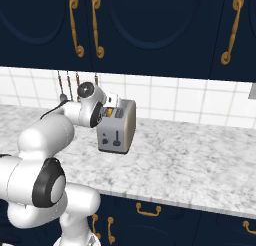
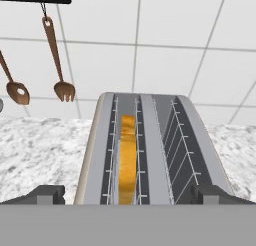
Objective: Start the toaster. Once the lever pops up, take the bread to the plate on the dining counter.
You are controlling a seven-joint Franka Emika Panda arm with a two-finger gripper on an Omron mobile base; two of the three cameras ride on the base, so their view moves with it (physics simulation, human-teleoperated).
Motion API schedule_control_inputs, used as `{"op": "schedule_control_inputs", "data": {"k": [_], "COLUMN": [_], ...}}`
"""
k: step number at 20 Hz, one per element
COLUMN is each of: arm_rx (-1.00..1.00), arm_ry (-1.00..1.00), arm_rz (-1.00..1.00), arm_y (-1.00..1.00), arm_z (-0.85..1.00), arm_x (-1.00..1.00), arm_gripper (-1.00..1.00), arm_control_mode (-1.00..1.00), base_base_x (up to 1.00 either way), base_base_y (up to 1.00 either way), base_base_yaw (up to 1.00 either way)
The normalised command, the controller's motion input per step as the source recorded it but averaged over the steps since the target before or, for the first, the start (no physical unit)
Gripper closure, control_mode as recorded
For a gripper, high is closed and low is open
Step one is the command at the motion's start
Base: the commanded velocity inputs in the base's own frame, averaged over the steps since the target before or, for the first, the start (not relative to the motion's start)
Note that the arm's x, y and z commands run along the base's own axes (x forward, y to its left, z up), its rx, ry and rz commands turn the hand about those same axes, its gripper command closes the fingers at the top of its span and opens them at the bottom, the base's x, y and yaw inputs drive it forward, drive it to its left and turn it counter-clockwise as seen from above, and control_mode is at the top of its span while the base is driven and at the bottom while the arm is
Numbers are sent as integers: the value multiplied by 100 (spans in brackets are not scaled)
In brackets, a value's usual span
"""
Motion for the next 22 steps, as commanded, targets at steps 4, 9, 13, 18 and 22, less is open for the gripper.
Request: {"op": "schedule_control_inputs", "data": {"k": [4, 9, 13, 18, 22], "arm_rx": [0, 0, 0, 0, 0], "arm_ry": [0, 0, 1, 3, 1], "arm_rz": [0, 0, 0, 0, 0], "arm_y": [0, 0, 0, 0, 0], "arm_z": [0, 0, -1, -1, -4], "arm_x": [0, 0, 0, 0, 0], "arm_gripper": [-100, -100, -100, -100, -100], "arm_control_mode": [-100, -100, -100, -100, -100], "base_base_x": [0, 0, 0, 0, 0], "base_base_y": [0, 0, 0, 0, 0], "base_base_yaw": [0, 0, 0, 0, 0]}}
